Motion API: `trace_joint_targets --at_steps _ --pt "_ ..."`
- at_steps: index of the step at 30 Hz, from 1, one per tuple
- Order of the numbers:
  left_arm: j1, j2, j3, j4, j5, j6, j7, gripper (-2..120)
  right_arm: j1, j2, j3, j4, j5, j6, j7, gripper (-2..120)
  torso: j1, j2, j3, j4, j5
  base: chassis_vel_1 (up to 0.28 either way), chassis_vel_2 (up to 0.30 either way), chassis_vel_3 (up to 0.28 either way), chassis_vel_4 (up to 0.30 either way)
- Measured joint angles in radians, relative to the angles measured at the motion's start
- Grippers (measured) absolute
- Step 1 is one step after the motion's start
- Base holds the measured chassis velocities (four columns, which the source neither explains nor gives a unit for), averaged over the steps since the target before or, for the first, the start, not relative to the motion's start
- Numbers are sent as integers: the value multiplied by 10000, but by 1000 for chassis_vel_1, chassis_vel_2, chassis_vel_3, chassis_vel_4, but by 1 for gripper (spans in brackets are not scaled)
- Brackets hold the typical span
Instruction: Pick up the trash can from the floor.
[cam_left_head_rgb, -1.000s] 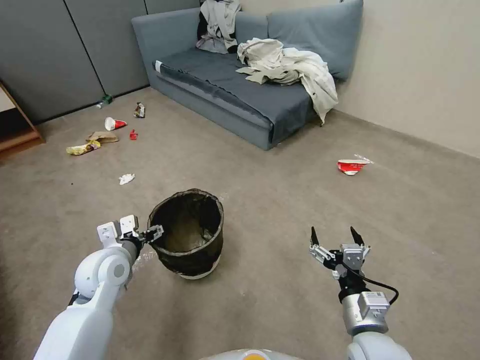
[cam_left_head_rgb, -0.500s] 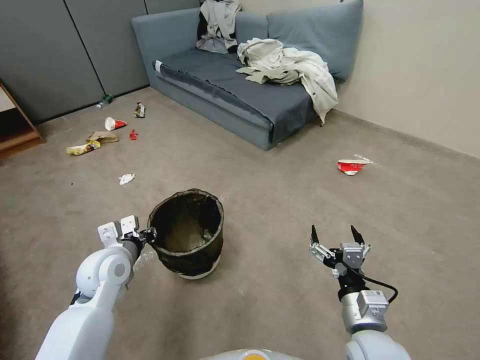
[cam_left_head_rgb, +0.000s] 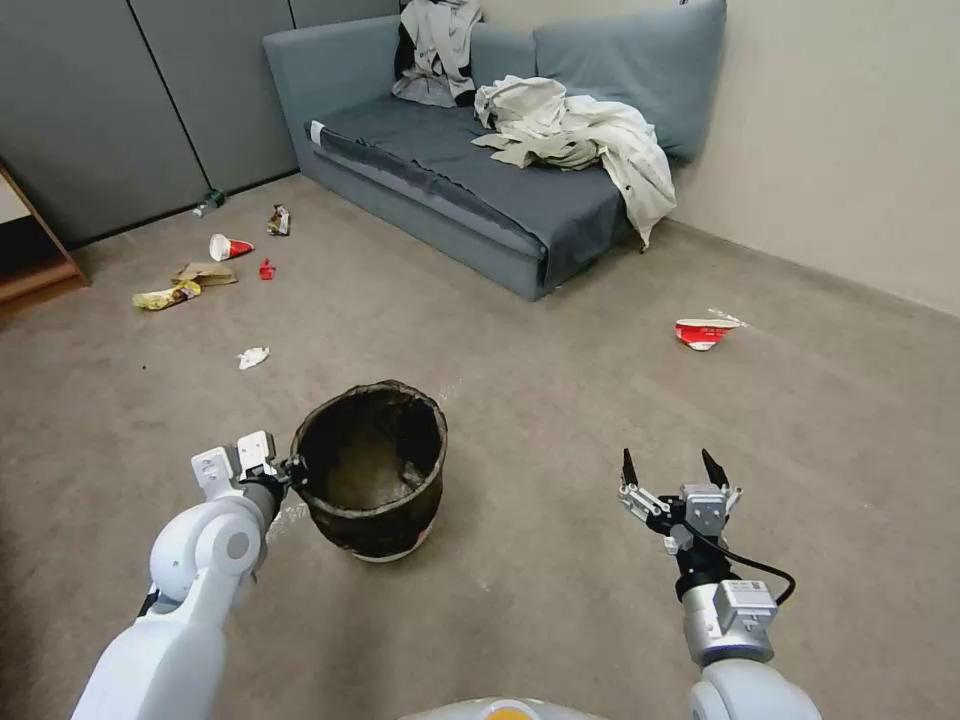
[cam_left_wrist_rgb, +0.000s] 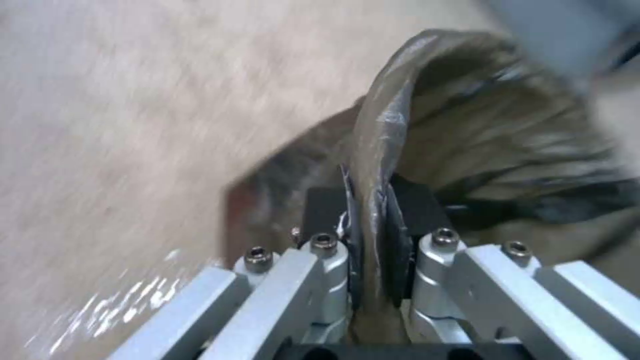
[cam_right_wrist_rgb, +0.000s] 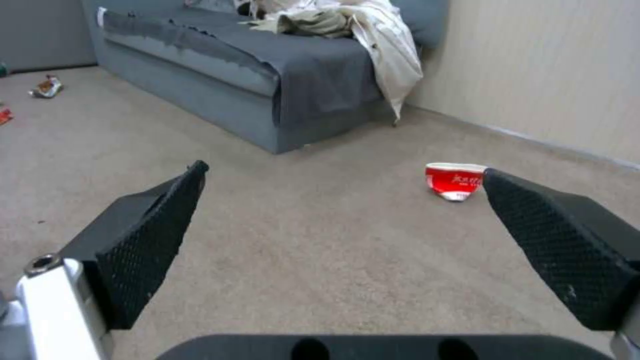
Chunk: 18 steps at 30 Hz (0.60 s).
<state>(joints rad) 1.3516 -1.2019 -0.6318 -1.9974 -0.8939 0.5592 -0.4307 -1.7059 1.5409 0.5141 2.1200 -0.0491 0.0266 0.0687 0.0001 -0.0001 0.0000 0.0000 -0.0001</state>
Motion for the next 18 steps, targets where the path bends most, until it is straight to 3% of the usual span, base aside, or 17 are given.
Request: trace_joint_targets --at_steps 9,15,16,18 --pt "972 384 -214 -1701 -20 -940 812 6 104 29 -24 -9 -21 0 27 100 -1 0 0 0 2 0 0 0 0" --pt "1346 387 -144 -2262 68 -1308 1419 6 130 49 -29 -36 -32 3 40 100 -1 0 0 0 2 0 0 0 0" --pt "1402 383 -132 -2311 81 -1381 1584 6 133 50 -30 -36 -33 6 45 100 -1 0 0 0 2 0 0 0 0" --pt "1657 377 -122 -2350 301 -1844 2607 6 140 52 -30 -37 -34 16 66 100 0 0 0 0 0 0 0 0 0"
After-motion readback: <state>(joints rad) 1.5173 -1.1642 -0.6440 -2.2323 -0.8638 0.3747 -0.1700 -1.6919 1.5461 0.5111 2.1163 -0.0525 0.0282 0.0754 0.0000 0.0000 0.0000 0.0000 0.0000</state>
